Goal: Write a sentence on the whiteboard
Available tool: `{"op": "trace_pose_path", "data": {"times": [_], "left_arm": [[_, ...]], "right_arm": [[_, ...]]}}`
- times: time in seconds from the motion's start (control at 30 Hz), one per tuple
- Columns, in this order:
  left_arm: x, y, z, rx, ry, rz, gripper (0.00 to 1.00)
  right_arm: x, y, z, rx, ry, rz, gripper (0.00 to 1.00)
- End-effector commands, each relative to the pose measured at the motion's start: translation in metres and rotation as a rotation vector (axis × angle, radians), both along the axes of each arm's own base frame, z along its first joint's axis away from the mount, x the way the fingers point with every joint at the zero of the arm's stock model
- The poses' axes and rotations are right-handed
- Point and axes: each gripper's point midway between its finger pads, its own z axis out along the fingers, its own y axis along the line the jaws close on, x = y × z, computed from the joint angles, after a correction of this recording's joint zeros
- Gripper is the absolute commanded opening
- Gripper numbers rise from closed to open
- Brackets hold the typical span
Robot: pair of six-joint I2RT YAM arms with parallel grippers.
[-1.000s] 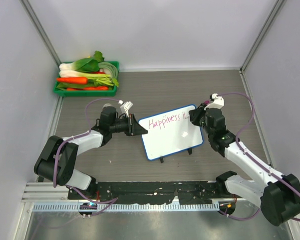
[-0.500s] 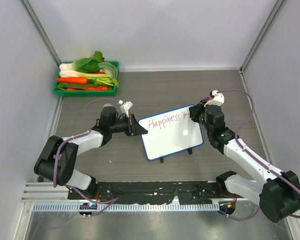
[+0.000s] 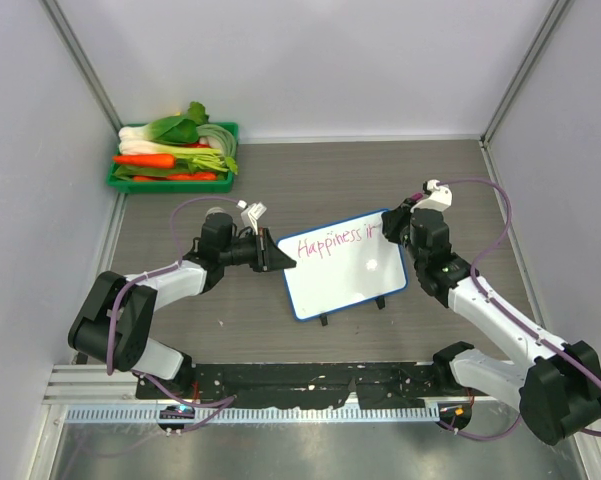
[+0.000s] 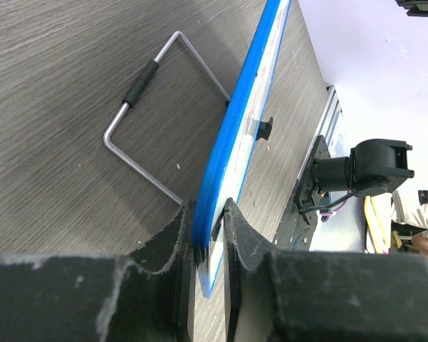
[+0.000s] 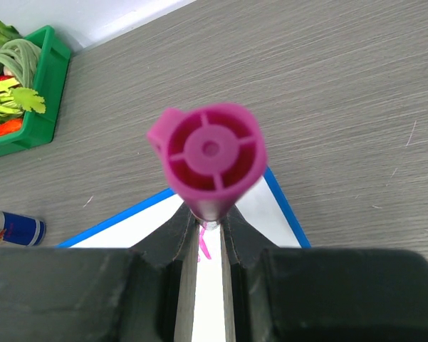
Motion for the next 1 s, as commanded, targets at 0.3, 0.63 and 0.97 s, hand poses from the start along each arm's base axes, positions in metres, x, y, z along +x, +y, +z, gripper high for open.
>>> {"op": "trace_pose_path", "data": {"times": [0.3, 0.63, 0.97], "left_arm": [[0.012, 0.008, -0.016, 0.089, -0.047, 0.048, 0.0], [0.011, 0.008, -0.017, 0.091, -0.045, 0.048, 0.0], [0.012, 0.01, -0.016, 0.096, -0.051, 0.056, 0.0]], "right_arm": [[-0.01, -0.009, -0.009, -0.032, 0.021, -0.011, 0.01], [-0.014, -0.008, -0.008, -0.025, 0.017, 0.001, 0.01], [-0.017, 0.004, 0.042, 0.046, -0.097, 0.064, 0.02]]}}
